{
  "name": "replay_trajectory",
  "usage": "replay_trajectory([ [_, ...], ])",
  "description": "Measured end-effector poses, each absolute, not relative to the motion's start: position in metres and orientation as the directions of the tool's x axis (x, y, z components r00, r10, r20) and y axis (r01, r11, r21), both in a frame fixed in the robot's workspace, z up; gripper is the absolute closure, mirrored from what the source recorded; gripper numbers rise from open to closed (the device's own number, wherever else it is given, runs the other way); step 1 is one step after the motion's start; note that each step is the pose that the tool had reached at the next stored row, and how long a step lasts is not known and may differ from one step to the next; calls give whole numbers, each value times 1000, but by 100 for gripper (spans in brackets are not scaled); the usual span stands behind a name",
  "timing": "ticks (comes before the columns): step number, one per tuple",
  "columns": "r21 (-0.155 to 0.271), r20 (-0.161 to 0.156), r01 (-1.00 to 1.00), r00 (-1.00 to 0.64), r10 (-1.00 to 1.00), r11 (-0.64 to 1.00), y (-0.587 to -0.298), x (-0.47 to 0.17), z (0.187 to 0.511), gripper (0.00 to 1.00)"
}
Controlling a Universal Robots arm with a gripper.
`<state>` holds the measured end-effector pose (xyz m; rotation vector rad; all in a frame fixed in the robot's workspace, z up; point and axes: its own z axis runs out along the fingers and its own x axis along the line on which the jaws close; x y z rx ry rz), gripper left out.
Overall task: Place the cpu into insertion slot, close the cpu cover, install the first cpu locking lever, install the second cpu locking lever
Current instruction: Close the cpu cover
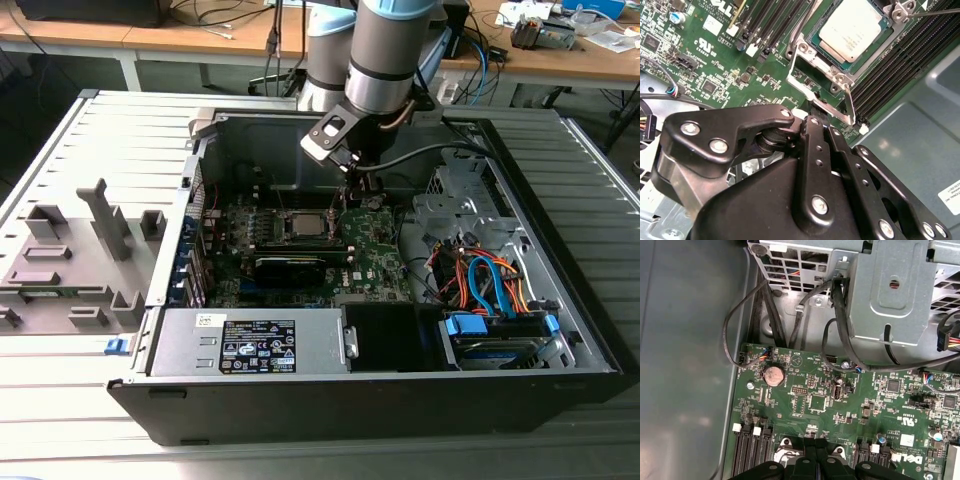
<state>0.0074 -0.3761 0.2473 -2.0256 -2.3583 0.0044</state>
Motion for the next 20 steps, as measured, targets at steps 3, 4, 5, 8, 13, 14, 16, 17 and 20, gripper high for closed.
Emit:
replay_trajectory([
  [3, -24, 23, 988, -151, 988, 151, -376, 6, 247, 89],
  [4, -24, 23, 988, -151, 988, 151, -376, 5, 247, 89],
  [5, -24, 23, 988, -151, 988, 151, -376, 4, 247, 89],
  [8, -24, 23, 988, -151, 988, 151, -376, 3, 247, 89],
  [13, -24, 23, 988, -151, 988, 151, -376, 1, 247, 89],
  [14, -24, 23, 988, -151, 988, 151, -376, 0, 247, 89],
  [16, -24, 23, 988, -151, 988, 151, -376, -1, 247, 89],
  [17, -24, 23, 988, -151, 988, 151, -376, -2, 247, 89],
  [20, -24, 23, 988, -151, 988, 151, -376, -4, 247, 89],
])
